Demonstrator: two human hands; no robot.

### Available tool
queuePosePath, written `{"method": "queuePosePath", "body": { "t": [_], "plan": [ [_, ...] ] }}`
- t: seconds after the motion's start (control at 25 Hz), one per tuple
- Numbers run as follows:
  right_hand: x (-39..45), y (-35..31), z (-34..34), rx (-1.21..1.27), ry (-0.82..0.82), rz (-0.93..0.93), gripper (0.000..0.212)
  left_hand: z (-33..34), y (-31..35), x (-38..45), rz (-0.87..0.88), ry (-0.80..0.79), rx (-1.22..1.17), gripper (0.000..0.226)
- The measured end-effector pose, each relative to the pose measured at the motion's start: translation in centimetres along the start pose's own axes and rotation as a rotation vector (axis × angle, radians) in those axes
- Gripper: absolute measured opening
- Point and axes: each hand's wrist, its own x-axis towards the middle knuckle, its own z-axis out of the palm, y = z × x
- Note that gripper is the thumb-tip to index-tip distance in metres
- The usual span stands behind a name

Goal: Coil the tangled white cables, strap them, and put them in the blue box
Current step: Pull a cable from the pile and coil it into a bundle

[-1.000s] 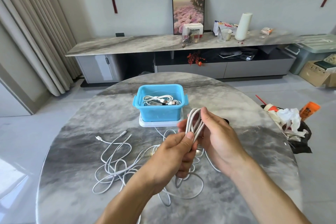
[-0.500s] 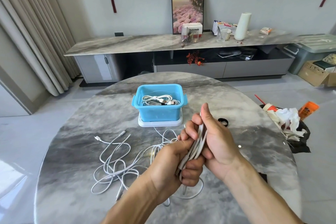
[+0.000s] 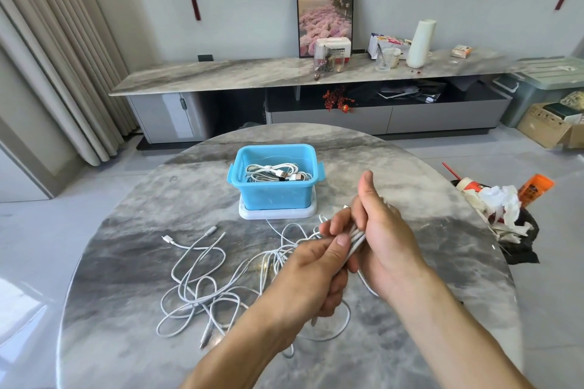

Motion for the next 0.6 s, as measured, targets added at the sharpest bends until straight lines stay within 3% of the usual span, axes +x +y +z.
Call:
{"method": "queuePosePath", "body": {
  "t": [0.08,0.16,0.24,0.32,0.36,0.44,0.48,0.6],
  "plan": [
    [0.2,0.0,0.0,0.039,-0.073,-0.021,0.056,0.1,0.0,-0.1,0.053,0.057,0.059,0.037],
    [0.1,0.3,0.3,0.081,-0.360,-0.002,0.049,-0.2,0.4,-0.2,0.138,0.135,0.025,0.037],
    [-0.5,1.2,0.3,-0.165,-0.621,0.088,0.053,-1.4,1.6,-0.1,0.226,0.237,-0.137,0.038],
    [-0.9,2.0,-0.2,-0.592,-0.772,0.150,0.035,-3.2,3.1,0.0,0.253,0.297,-0.344,0.038],
    [-0.8,1.8,-0.6,-0.699,-0.770,0.141,0.024,-4.2,3.8,0.0,0.245,0.320,-0.438,0.038],
    [-0.4,0.2,-1.6,-0.737,-0.602,0.087,0.028,-5.9,4.9,-0.1,0.229,0.421,-0.447,0.039],
    [-0.2,-1.0,-2.1,-0.694,-0.504,0.069,0.031,-6.5,5.0,-0.3,0.253,0.515,-0.295,0.039],
    [-0.1,-3.7,-3.8,-0.277,-0.318,0.046,0.034,-7.3,4.6,-0.4,0.501,0.675,0.559,0.045]
  ]
}}
